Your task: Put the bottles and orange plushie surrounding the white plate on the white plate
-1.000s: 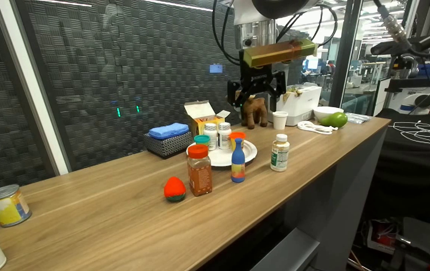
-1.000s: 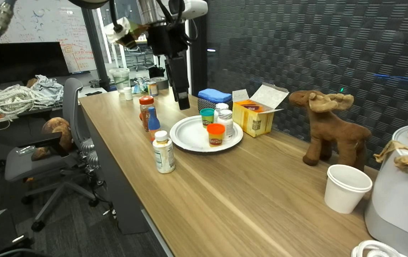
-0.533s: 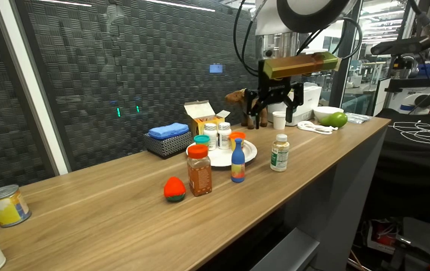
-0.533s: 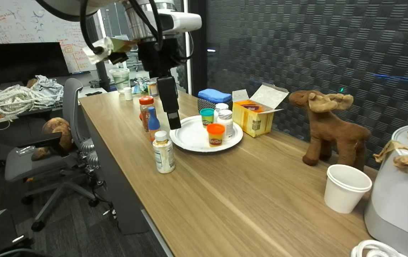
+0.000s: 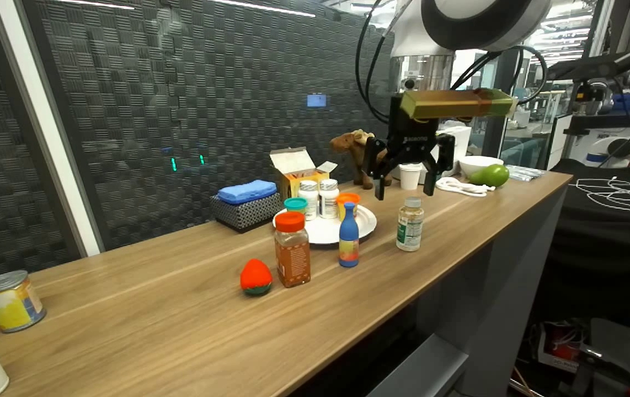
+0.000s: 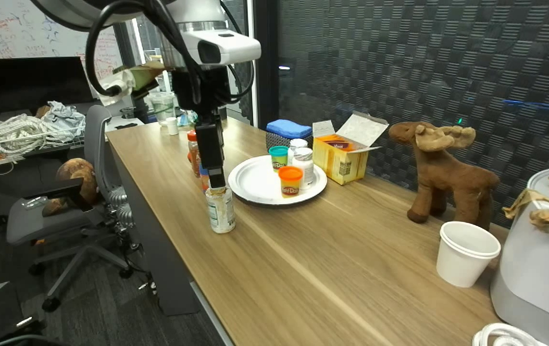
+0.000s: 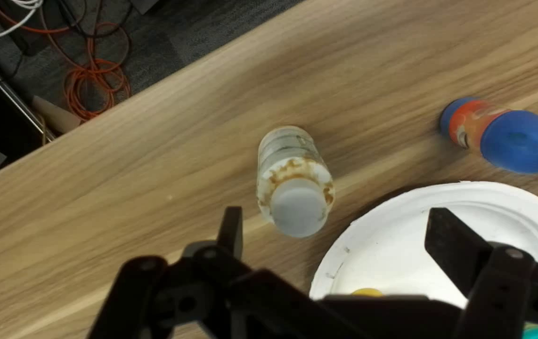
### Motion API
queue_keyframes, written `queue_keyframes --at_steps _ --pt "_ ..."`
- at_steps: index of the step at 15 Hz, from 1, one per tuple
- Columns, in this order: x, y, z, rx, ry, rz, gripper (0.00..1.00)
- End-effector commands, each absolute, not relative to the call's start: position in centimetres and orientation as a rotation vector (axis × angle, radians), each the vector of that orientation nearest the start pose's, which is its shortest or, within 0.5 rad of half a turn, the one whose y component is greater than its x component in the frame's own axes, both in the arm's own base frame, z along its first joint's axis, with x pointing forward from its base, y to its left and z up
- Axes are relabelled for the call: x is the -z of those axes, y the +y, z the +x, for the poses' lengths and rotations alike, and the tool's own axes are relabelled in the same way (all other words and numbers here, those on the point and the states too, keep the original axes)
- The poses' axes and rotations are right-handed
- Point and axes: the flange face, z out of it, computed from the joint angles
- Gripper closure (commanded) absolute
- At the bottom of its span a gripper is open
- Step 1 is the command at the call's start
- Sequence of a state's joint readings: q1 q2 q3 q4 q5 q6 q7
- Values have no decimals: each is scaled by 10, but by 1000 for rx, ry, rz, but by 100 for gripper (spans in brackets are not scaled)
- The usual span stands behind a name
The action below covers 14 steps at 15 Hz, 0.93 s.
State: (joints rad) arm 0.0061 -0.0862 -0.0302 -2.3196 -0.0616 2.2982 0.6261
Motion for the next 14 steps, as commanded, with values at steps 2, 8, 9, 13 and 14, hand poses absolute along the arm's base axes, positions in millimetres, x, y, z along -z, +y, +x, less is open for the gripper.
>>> queue_keyframes --at_steps 2,8,9,13,14 --pt "-387 -17 492 135 935 -2979 26" --pt "-380 -24 492 132 960 -3010 61" --pt "-379 -25 492 131 961 -3011 69" --pt "-384 -23 494 112 965 -3025 91" --pt "-389 -21 497 114 959 -3044 91"
